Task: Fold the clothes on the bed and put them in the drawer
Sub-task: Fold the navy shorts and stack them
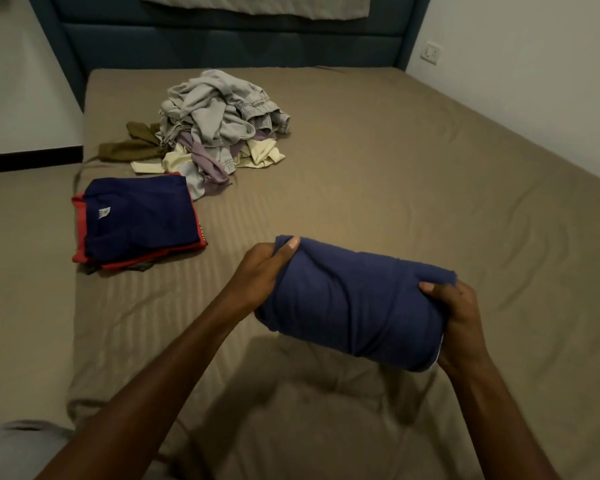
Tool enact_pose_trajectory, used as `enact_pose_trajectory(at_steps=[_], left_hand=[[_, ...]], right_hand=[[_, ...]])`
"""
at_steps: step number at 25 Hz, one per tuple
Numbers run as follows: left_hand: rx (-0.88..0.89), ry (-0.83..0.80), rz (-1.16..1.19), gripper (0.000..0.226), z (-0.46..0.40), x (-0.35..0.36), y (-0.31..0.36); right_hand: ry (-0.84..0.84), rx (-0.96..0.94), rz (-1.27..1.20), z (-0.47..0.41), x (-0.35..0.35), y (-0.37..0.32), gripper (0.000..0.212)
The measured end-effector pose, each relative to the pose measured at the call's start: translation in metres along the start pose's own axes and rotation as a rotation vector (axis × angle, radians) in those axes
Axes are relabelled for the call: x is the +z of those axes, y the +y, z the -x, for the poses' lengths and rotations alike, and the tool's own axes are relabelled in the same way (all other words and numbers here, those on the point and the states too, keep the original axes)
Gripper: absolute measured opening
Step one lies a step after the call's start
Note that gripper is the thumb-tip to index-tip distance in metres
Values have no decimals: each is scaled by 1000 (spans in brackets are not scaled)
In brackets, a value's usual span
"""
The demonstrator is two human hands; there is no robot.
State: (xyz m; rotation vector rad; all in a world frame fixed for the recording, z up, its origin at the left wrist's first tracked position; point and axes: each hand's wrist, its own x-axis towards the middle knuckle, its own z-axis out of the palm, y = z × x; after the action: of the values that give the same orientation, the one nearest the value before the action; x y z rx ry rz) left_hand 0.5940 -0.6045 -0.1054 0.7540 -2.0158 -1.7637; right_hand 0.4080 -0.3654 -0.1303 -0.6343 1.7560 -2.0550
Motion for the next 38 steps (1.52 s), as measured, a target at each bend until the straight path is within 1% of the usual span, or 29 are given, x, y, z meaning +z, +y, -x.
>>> enact_pose_trajectory(at_steps=[1, 2, 4, 6, 8, 9, 10, 12, 13, 14, 16, 17, 18, 20, 21, 22, 23, 25, 26, 28, 30, 33, 35, 38], left_hand=[[-32, -3, 1, 50, -18, 6, 2], [-75, -30, 41, 54, -35, 12, -2], [-246, -89, 163, 58, -65, 23, -19], [-385, -77, 234, 56, -76, 31, -49], [-418, -2, 196, 48, -76, 35, -83], [-387, 19, 201, 46, -74, 36, -96], [-344, 21, 203, 48, -69, 38, -107], [-247, 18, 98, 52, -53, 46, -123], [-204, 8, 35, 50, -45, 52, -130], [-164, -3, 11, 46, -37, 59, -132], [-113, 3, -6, 42, -27, 68, -131], [-88, 68, -60, 39, -23, 68, -130], [-47, 182, -144, 34, -18, 65, -133], [36, 480, -358, 19, -2, 53, -134], [57, 554, -382, 9, 6, 47, -132], [57, 555, -343, 10, 13, 43, -133], [27, 500, -278, 19, 20, 43, -133], [-55, 363, -205, 29, 31, 48, -129], [-73, 333, -203, 28, 32, 52, -130], [-57, 348, -166, 19, 29, 59, -130], [-13, 353, -118, 17, 27, 64, -124], [-7, 383, -27, 11, 27, 62, -118], [-52, 404, 140, 6, 29, 61, -114], [-157, 299, 524, 11, 26, 50, -115]], right_hand=[[66, 119, -39, -14, 0, 0, 48], [100, 248, -91, -23, 0, 1, 44], [168, 468, -120, -34, 0, 12, 30], [214, 599, -131, -33, -4, 33, 31], [198, 647, -82, -23, -7, 51, 27], [190, 628, -23, -19, -8, 57, 25], [192, 592, 41, -14, -8, 65, 28], [225, 477, 131, -2, -3, 75, 38], [256, 420, 151, 5, 0, 80, 41], [295, 381, 171, 13, 0, 85, 41], [341, 339, 169, 26, -1, 93, 35], [368, 334, 160, 33, 0, 95, 31], [405, 325, 187, 40, 1, 95, 29], [497, 240, 339, 47, 0, 93, 26], [555, 174, 440, 49, -2, 91, 22], [602, 117, 515, 53, -3, 89, 17], [631, 69, 557, 57, -4, 87, 12], [639, 4, 563, 68, -2, 84, 4], [624, -2, 535, 74, 0, 85, 1], [578, -11, 501, 85, 6, 88, 4], [533, -21, 477, 89, 8, 92, 10], [535, 28, 400, 90, 5, 95, 22], [553, 42, 363, 87, 3, 93, 27], [566, 75, 336, 81, -5, 94, 28]])
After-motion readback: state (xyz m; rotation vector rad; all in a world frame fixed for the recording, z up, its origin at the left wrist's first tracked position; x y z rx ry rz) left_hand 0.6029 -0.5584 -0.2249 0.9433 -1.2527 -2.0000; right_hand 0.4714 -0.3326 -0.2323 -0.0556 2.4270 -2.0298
